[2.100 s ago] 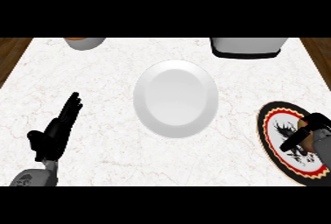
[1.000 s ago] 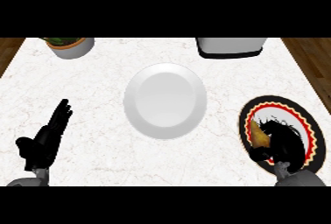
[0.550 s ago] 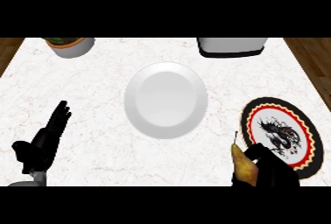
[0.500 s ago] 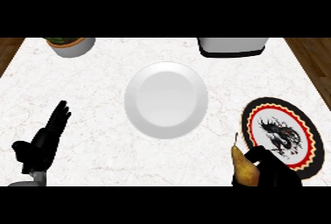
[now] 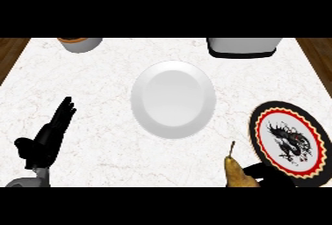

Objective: Pick the pear from the plate and place it in the plate

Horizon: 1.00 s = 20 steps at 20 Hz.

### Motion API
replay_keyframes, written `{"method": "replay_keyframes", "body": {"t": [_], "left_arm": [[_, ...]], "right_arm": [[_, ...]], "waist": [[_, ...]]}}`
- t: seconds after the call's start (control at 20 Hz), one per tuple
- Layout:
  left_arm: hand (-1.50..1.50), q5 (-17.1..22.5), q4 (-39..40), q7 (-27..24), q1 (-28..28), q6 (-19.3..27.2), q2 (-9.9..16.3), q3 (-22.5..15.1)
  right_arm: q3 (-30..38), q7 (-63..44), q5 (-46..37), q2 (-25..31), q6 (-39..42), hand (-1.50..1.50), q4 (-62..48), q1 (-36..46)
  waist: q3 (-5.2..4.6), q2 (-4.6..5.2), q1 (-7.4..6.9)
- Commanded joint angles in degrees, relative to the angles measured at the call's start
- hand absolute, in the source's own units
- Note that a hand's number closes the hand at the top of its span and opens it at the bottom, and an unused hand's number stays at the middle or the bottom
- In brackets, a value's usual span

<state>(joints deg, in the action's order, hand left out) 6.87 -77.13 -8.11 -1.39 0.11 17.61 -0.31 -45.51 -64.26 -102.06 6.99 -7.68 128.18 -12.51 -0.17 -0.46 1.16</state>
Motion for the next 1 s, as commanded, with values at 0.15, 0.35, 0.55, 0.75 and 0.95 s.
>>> {"method": "replay_keyframes", "body": {"t": [0.15,0.35,0.55,0.75,0.95], "left_arm": [[0.00,-0.3,0.6,0.5,-1.7,-0.9,-0.9,0.0],[0.00,-1.8,-0.6,0.9,-1.0,0.0,-1.8,-1.4],[0.00,-1.5,2.2,-1.8,-1.7,-0.7,-2.2,-0.3],[0.00,-1.0,3.1,-0.3,-4.9,-1.8,-1.1,0.5],[0.00,-2.7,0.6,0.0,-1.9,-0.9,-2.4,-1.6]], "right_arm": [[-3.2,-12.1,-2.2,-6.8,10.6,1.50,-6.2,14.0],[2.4,-10.8,5.7,-6.8,13.5,1.50,-7.3,21.7],[7.7,-10.4,14.1,-6.9,8.6,1.50,-15.6,27.4],[13.5,-10.4,21.5,-6.9,4.7,1.50,-26.3,38.9],[14.6,-11.2,25.0,-7.0,-0.9,1.50,-38.7,45.8]], "waist": [[0.09,0.59,-1.85],[0.09,0.75,-2.56],[0.12,0.85,-2.30],[0.13,0.96,-2.81],[0.15,0.90,-3.68]]}}
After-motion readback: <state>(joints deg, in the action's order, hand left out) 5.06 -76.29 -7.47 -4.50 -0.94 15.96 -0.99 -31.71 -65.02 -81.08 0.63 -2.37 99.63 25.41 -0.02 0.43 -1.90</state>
